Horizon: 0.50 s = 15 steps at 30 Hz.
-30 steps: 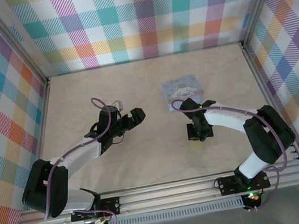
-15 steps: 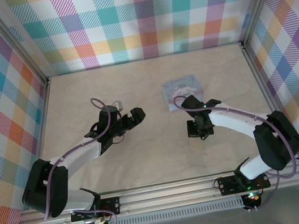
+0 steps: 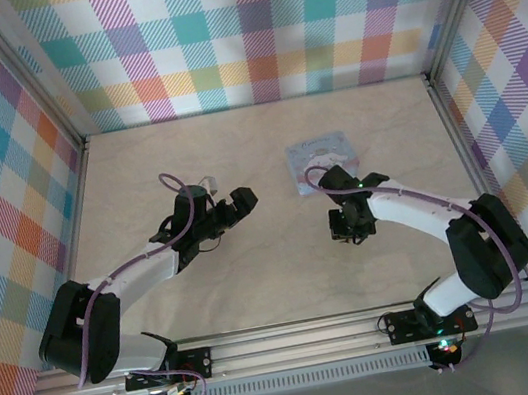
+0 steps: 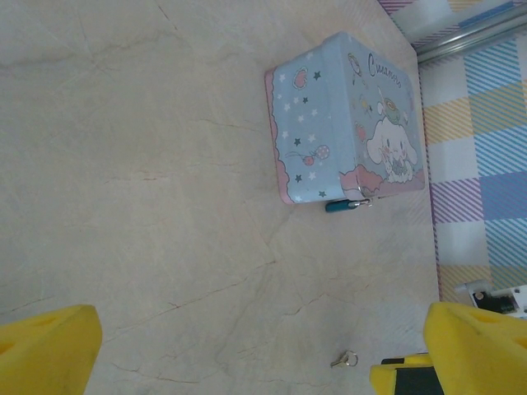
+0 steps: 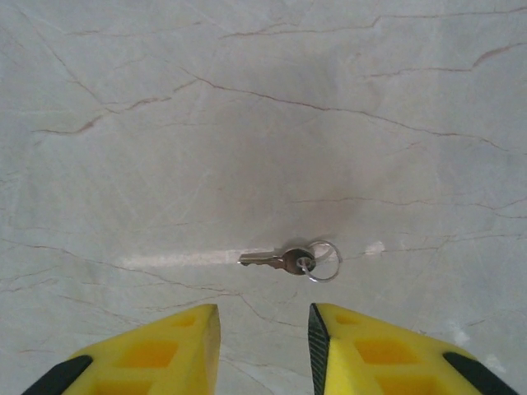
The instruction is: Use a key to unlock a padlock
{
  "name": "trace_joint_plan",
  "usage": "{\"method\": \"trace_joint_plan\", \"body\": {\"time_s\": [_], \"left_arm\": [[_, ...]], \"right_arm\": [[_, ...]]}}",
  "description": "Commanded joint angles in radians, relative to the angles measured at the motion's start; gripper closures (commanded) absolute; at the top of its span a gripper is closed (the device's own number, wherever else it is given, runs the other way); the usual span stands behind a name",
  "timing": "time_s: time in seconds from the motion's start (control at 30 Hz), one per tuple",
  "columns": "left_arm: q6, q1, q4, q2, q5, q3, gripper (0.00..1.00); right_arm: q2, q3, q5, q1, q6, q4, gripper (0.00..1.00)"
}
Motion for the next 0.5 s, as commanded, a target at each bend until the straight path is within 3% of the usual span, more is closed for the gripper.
{"method": "trace_joint_plan", "body": {"time_s": [0.0,0.47], "left_arm": [[0.007,-0.014,-0.016,-0.026,-0.006,0.023,0.00],[0.015,-0.015,-0.028,-0.028,-0.013,0.024,0.00]], "right_arm": [[0.005,-0.033,-0.010,-0.030,-0.002,0.004,0.63],[0.018,-0.113,-0.100,-0.098,0.007,0.108,0.64]]}}
